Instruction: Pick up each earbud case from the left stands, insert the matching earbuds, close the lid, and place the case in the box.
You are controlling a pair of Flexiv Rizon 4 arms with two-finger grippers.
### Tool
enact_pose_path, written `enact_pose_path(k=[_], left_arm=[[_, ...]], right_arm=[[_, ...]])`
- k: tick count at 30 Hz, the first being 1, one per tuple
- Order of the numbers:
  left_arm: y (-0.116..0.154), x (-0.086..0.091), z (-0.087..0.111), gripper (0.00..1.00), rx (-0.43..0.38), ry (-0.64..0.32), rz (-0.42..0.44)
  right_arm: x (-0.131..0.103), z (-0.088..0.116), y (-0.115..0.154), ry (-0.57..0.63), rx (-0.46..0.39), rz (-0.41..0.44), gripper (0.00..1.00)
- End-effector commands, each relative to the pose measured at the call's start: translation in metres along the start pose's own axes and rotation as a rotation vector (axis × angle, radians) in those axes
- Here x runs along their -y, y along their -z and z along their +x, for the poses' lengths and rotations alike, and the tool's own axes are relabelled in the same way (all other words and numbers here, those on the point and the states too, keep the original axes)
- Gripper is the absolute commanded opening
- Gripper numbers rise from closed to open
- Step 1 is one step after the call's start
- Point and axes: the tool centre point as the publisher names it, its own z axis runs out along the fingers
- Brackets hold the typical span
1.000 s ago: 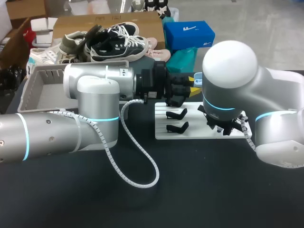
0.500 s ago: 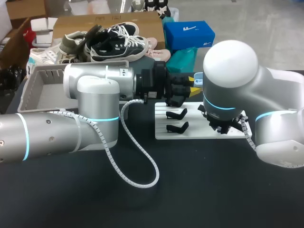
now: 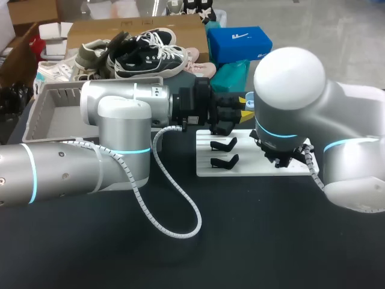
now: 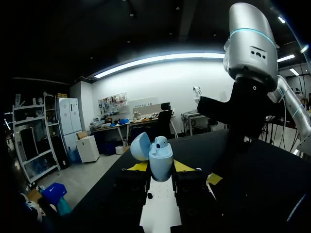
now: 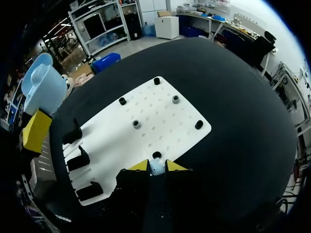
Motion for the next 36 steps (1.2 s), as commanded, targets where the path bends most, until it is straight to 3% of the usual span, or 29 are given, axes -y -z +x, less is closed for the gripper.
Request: enact_pose_path(k=[1, 6, 11, 15, 21, 23, 28, 36], left_arm=[[0.000, 0.000, 0.001, 0.00, 0.002, -0.001, 0.000], [0.000, 0.000, 0.001, 0.00, 0.002, -0.001, 0.000], [0.000, 0.000, 0.001, 0.00, 0.002, -0.001, 0.000], [0.000, 0.000, 0.001, 0.00, 0.002, -0.001, 0.000], [0.000, 0.000, 0.001, 0.00, 0.002, -0.001, 0.000], [0.000, 0.000, 0.001, 0.00, 0.002, -0.001, 0.000], [0.000, 0.000, 0.001, 0.00, 0.002, -0.001, 0.000], [0.000, 0.000, 0.001, 0.00, 0.002, -0.001, 0.000]], right_arm=[[0.016, 0.007, 0.026, 0.029, -0.002, -0.062, 0.00], [0.023, 0.009, 0.049, 0.208, -0.038, -0.174, 0.00], [0.028, 0.010, 0.075, 0.386, -0.046, -0.218, 0.00], [0.028, 0.007, 0.095, 0.533, -0.056, -0.159, 0.00], [0.025, -0.005, 0.126, 0.753, -0.072, -0.156, 0.00], [0.024, -0.011, 0.135, 0.767, -0.067, -0.127, 0.00], [0.015, -0.024, 0.153, 0.826, -0.111, -0.179, 0.00], [-0.018, -0.037, 0.171, 0.904, -0.086, -0.244, 0.00]])
